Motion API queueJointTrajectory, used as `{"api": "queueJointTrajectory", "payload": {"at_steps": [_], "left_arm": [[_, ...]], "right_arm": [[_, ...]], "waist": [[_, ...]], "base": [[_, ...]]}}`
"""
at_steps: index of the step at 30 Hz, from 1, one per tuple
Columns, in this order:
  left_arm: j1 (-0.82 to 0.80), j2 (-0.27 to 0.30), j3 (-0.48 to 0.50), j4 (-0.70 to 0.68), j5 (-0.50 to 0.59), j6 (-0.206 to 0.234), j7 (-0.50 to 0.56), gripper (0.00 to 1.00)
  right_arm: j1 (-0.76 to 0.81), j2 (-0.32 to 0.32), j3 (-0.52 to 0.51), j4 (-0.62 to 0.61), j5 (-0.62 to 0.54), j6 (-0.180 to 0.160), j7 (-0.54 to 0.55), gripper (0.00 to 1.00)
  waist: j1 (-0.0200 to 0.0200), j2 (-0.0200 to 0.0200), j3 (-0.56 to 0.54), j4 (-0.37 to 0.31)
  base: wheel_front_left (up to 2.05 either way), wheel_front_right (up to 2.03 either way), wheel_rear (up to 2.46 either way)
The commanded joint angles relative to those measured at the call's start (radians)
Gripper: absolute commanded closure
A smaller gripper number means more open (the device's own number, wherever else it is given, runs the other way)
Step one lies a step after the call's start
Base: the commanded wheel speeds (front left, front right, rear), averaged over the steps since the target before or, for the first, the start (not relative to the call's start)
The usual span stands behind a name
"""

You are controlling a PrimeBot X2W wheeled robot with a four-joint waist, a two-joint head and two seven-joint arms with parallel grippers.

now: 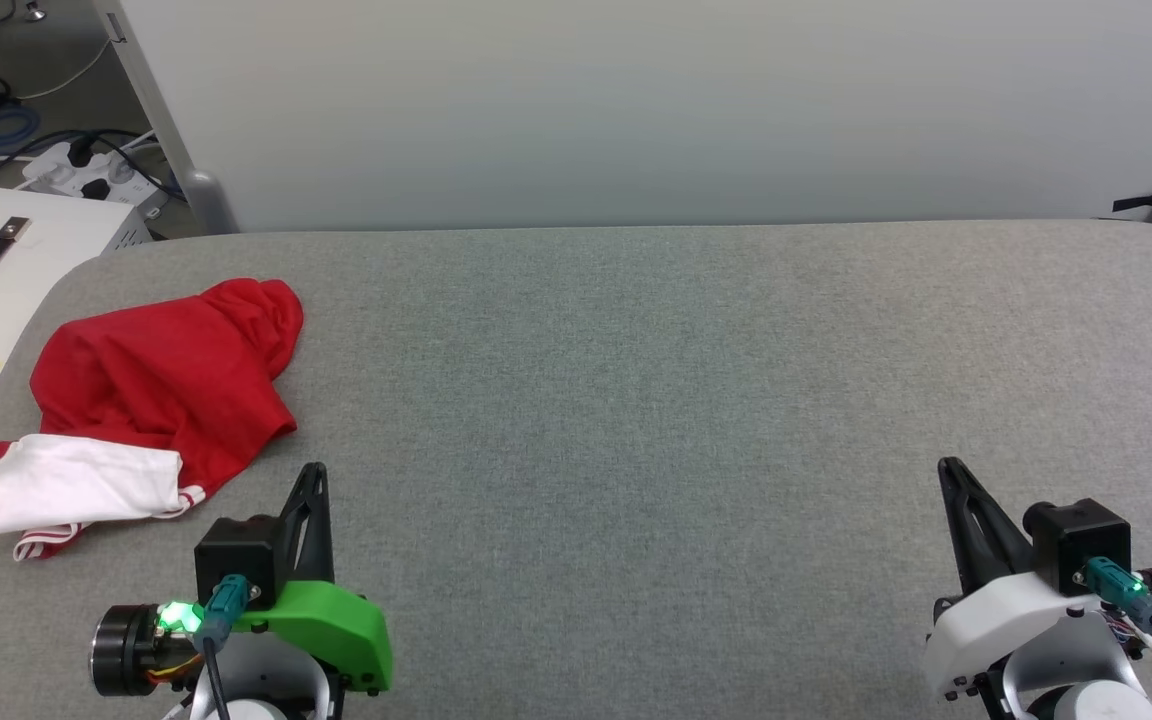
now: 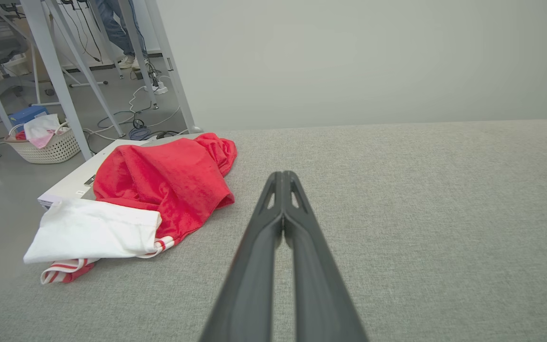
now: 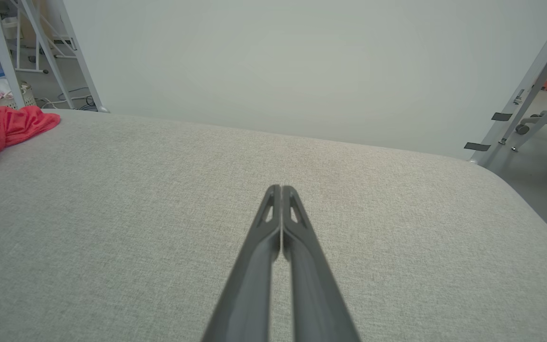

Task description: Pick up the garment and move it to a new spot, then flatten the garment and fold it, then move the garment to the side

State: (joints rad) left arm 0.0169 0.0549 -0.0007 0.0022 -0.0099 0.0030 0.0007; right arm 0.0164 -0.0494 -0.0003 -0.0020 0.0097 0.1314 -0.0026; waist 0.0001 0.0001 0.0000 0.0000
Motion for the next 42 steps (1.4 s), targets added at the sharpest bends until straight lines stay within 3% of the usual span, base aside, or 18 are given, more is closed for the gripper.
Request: {"api": "queueJointTrajectory", "payload": {"at_steps": [1,42], "left_arm": [[-0.017,-0.005,0.001,-0.002,0.010,-0.003,-0.001,1.00],[-0.017,-0.005,0.001,-0.002,0.010,-0.003,-0.001,1.00]], "right_arm": [[-0.016,-0.001,0.000,0.002,-0.010,-0.001,0.003,1.00],[-0.016,-0.001,0.000,0.002,-0.010,-0.001,0.003,1.00]], "waist": [[-0.0001,-0.0001,0.000,0.000],[-0.0001,-0.0001,0.000,0.000]], "base": [[0.00,0.00,0.00],[0.00,0.00,0.00]]}}
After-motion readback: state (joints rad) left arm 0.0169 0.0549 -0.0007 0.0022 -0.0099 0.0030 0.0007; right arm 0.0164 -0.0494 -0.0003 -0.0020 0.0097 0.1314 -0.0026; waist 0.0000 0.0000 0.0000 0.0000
